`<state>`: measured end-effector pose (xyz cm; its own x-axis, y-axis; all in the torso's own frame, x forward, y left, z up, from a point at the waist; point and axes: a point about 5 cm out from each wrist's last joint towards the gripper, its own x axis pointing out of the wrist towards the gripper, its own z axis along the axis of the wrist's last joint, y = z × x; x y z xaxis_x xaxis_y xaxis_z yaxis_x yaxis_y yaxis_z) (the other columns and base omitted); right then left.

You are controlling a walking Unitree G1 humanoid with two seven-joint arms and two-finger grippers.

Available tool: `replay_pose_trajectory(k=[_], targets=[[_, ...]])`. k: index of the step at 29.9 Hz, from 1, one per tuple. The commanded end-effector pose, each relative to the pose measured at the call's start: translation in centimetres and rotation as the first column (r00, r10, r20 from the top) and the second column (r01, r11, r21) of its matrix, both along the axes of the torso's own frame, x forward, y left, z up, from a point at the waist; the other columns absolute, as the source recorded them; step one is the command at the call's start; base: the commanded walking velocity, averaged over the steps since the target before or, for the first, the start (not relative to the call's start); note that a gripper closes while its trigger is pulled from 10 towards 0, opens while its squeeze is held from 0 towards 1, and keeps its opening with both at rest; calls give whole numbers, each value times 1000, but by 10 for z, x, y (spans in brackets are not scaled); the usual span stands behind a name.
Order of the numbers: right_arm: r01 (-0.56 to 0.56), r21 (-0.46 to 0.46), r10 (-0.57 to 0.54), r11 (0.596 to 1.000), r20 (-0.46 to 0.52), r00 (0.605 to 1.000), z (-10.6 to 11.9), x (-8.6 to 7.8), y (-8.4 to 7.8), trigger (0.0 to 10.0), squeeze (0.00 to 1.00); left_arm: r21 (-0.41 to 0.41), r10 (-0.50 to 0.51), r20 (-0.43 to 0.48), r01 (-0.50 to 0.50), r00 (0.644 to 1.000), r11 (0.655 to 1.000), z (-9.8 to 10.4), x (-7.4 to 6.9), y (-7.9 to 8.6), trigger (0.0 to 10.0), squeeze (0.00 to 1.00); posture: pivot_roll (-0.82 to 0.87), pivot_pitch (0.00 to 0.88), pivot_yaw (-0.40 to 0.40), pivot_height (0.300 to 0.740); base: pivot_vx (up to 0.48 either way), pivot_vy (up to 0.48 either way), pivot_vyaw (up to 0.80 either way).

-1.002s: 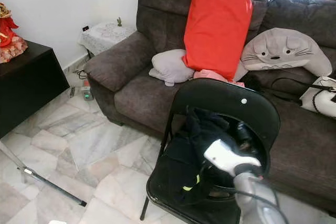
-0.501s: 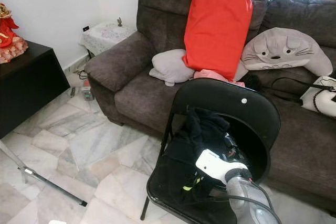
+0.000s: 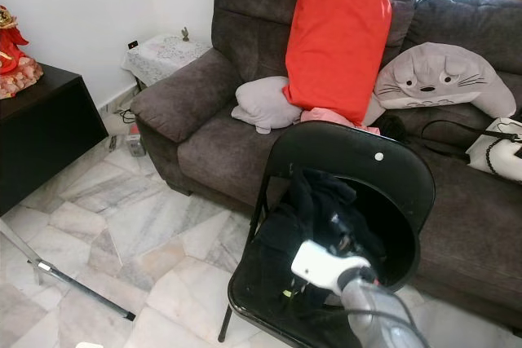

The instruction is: Hang hanger

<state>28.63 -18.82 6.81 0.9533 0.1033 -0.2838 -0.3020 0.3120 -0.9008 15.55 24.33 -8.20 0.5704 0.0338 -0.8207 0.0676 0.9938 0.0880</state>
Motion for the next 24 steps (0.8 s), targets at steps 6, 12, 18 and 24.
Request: replay_pose_trajectory(k=[6,12,18,24], targets=[[29,69,-49,997,308,950,47,17,-3,10000,0,9,-7,-21,7,1000,1000,-2,-6,2,10000,0,25,82,19,740,0,0,0],[22,31,-26,999,141,990,22,11,-2,10000,0,8,-8,-22,8,1000,1000,-2,-6,1,10000,0,23,83,19,740,0,0,0],[62,9,-61,998,-14,998,-1,3,-6,10000,0,7,-7,-21,7,1000,1000,-2,-6,1,10000,0,26,85,20,740,0,0,0],[56,12,-57,998,82,995,12,7,-8,10000,0,8,-6,-22,7,1000,1000,-2,-6,1,10000,0,27,85,19,740,0,0,0]])
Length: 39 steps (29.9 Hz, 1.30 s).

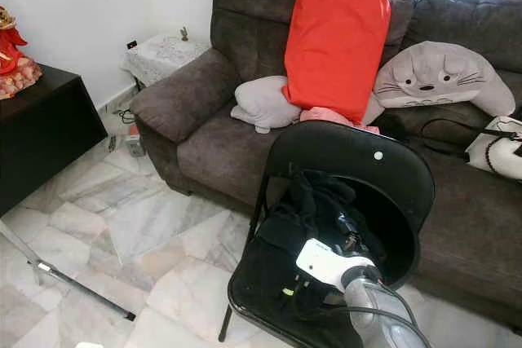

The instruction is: Hang hanger

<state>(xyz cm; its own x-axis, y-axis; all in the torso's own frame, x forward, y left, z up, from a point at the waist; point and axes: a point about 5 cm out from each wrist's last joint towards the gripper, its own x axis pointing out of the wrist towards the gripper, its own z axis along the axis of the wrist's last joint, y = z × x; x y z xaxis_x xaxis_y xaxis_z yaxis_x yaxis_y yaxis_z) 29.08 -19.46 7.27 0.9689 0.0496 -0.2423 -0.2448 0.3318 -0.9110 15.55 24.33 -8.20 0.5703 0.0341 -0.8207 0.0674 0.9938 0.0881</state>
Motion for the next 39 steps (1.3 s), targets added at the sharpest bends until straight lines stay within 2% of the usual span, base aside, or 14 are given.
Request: replay_pose_trajectory(k=[1,2,5,8,11,13,16,17,20,23,25,28,32,39], targets=[[-8,9,8,1000,70,998,12,4,-1,10000,0,8,-6,-22,7,1000,1000,-2,-6,1,10000,0,27,85,19,740,0,0,0],[-40,12,38,999,85,996,16,6,2,10000,0,8,-7,-23,7,1000,1000,-2,-6,1,10000,0,25,86,20,740,0,0,0],[-184,10,184,983,-13,983,5,-1,17,10000,0,7,-9,-24,9,1000,1000,-2,-6,1,10000,0,23,86,21,740,0,0,0],[-214,-22,212,977,-57,976,-1,-5,18,10000,0,8,-9,-23,9,1000,1000,-2,-6,1,10000,0,28,87,20,740,0,0,0],[-217,-58,204,975,-172,964,-13,-11,12,10000,0,8,-6,-22,7,1000,1000,-2,-6,2,10000,0,22,87,21,740,0,0,0],[-216,-114,190,970,-204,960,-19,-14,6,10000,0,8,-7,-23,7,1000,1000,-2,-6,2,10000,0,24,87,22,740,0,0,0],[-167,-204,156,965,-69,985,-4,-5,-3,10000,0,8,-7,-22,7,1000,1000,-2,-6,2,10000,0,27,88,23,740,0,0,0],[-84,-200,101,976,77,992,16,3,-9,10000,0,8,-7,-22,7,1000,1000,-2,-6,2,10000,0,25,88,21,740,0,0,0],[26,-156,3,987,186,982,32,6,-20,10000,0,10,-7,-22,7,1000,1000,-2,-6,2,10000,0,22,87,21,740,0,0,0],[125,-99,-100,987,231,968,37,3,-31,10000,0,10,-8,-22,8,1000,1000,-2,-6,2,10000,0,22,87,21,740,0,0,0],[162,-57,-148,985,196,969,30,-1,-34,10000,0,9,-9,-22,9,1000,1000,-2,-6,2,10000,0,23,89,21,740,0,0,0],[140,-53,-131,989,143,981,18,-6,-30,10000,0,9,-10,-23,10,1000,1000,-2,-6,2,10000,0,20,88,22,740,0,0,0],[7,-64,-6,998,10,1000,-1,-11,-11,10000,0,9,-12,-23,12,1000,1000,-2,-6,2,10000,0,25,89,24,740,0,0,0],[-35,-95,37,995,14,999,2,-3,-6,10000,0,12,-7,-22,8,1000,1000,-2,-6,2,10000,0,27,87,22,740,0,0,0]])
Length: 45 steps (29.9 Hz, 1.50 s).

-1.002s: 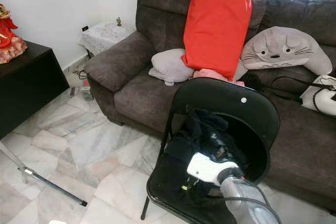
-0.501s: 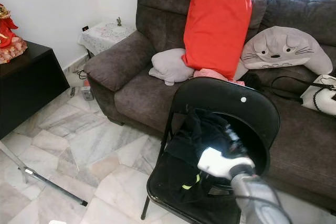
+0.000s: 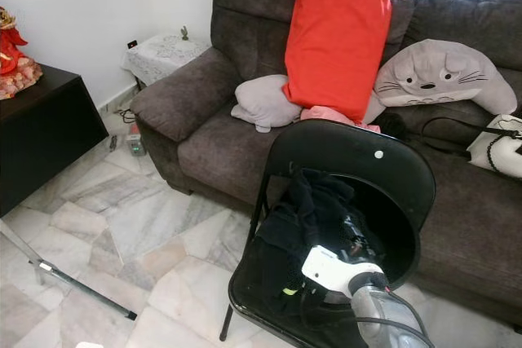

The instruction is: Hang hanger

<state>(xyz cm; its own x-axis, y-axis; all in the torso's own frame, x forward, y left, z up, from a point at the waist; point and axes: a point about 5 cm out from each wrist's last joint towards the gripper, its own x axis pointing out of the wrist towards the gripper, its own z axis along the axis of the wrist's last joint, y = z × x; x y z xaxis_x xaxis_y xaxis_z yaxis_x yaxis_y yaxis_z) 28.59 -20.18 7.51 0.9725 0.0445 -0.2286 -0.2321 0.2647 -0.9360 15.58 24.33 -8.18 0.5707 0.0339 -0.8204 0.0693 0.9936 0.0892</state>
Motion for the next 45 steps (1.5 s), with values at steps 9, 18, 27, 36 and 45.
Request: replay_pose_trajectory(k=[9,18,27,36,45], targets=[[-56,-81,66,995,126,990,21,13,-1,10000,0,9,-3,-22,3,1000,1000,-2,-6,2,10000,0,28,85,19,740,0,0,0],[154,87,-174,984,317,932,49,16,-27,10000,0,9,-7,-24,7,1000,1000,-2,-6,2,10000,0,23,88,23,740,0,0,0],[174,118,-198,978,231,953,33,10,-28,10000,0,10,-9,-25,9,1000,1000,-2,-6,2,10000,0,23,90,25,740,0,0,0],[111,16,-112,994,115,987,15,3,-18,10000,0,10,-9,-27,9,1000,1000,-2,-6,2,10000,0,25,91,24,740,0,0,0],[194,-10,-189,981,186,964,25,-1,-33,10000,0,10,-9,-26,9,1000,1000,-2,-6,2,10000,0,23,91,22,740,0,0,0]])
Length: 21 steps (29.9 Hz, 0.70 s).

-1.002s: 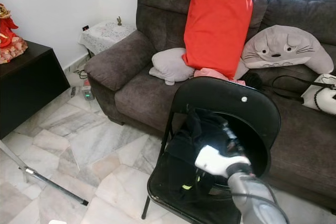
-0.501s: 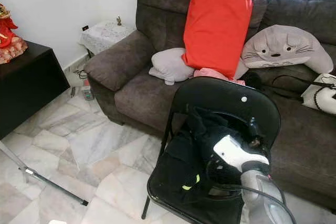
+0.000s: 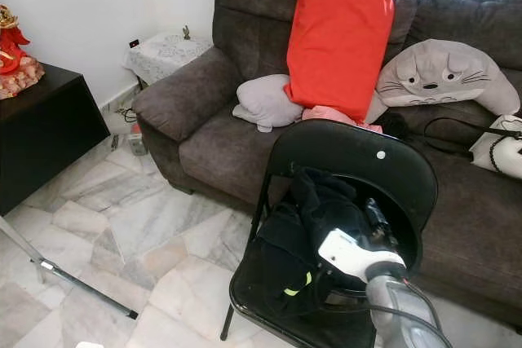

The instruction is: Hang hanger

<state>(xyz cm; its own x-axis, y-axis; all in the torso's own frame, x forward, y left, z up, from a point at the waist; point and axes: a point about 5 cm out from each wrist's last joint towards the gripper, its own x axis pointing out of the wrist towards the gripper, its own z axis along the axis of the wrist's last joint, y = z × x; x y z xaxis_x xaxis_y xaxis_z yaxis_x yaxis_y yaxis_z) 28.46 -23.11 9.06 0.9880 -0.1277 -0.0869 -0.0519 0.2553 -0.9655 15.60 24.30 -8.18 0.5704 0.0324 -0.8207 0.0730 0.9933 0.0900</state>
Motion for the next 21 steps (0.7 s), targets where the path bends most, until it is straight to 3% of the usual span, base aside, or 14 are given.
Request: replay_pose_trajectory(k=[1,7,13,21], targets=[[57,25,-59,998,68,996,13,0,-9,10000,0,9,-6,-25,6,1000,1000,-2,-6,2,10000,0,23,91,22,740,0,0,0],[110,90,-120,990,108,987,18,0,-16,10000,0,9,-11,-25,11,1000,1000,-2,-6,2,10000,0,21,92,23,740,0,0,0],[13,51,-12,999,-12,1000,-2,-6,0,10000,0,9,-8,-25,8,1000,1000,-2,-6,2,10000,0,26,92,20,740,0,0,0],[48,37,-46,998,-54,997,-8,-20,-3,10000,0,9,-10,-26,11,1000,1000,-2,-6,2,10000,0,23,93,21,740,0,0,0]])
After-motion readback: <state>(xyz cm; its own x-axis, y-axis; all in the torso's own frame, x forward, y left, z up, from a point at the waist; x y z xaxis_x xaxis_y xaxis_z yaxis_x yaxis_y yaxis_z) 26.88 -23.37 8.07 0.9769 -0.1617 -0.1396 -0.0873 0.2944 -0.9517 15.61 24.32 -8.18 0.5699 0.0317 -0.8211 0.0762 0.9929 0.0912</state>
